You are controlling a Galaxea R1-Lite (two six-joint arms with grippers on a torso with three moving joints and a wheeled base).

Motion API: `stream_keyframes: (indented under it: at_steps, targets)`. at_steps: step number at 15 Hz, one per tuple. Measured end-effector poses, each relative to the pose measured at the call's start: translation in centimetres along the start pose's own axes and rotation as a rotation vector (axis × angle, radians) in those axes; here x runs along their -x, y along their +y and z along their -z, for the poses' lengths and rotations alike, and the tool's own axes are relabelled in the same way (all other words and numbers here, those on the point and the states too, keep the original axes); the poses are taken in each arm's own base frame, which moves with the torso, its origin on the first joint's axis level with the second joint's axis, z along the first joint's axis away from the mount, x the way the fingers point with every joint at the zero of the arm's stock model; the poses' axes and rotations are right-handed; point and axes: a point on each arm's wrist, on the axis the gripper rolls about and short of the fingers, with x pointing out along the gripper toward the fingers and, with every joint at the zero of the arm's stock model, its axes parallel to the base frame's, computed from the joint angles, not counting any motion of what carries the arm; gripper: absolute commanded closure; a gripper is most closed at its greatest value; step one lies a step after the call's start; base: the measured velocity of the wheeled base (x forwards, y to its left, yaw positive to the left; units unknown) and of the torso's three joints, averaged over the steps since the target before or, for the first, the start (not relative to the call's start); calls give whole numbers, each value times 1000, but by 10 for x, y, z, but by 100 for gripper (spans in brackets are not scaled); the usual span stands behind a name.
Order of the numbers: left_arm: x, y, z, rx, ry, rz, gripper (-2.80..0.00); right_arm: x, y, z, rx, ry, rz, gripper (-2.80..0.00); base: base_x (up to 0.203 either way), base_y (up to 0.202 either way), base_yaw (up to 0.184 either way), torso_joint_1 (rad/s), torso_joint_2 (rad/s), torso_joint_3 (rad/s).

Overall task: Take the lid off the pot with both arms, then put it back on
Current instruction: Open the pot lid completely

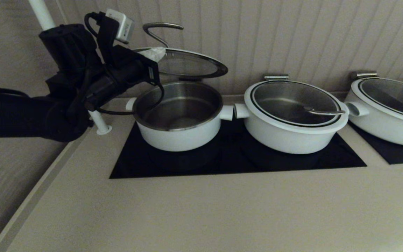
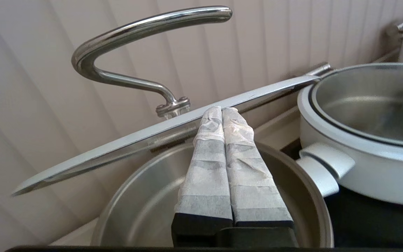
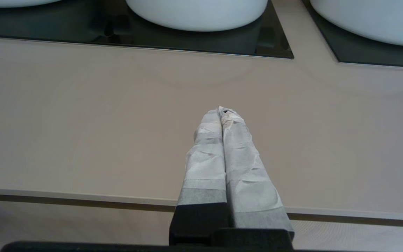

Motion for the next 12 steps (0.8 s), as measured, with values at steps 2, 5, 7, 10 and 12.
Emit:
stream_keyframes:
  at_steps: [2,5,7,10,12]
  targets:
    - [-3,2,-7,-3,-26,-7,0,0,0,0,0,1,1,0,0,0,0,0,0,0]
    - [-9,7,-20,-11,-72,-30,0,0,0,0,0,0,0,0,0,0,0,0,0,0]
    - [-16,10,-29,-16,-113,-49,0,0,0,0,0,1,0,0,0,0,0,0,0,0]
    - [-26,14,-36,-20,-162,-58,0,0,0,0,0,0,0,0,0,0,0,0,0,0]
    - [-30,14,-35,-21,-171,-58,0,0,0,0,0,0,1,0,0,0,0,0,0,0]
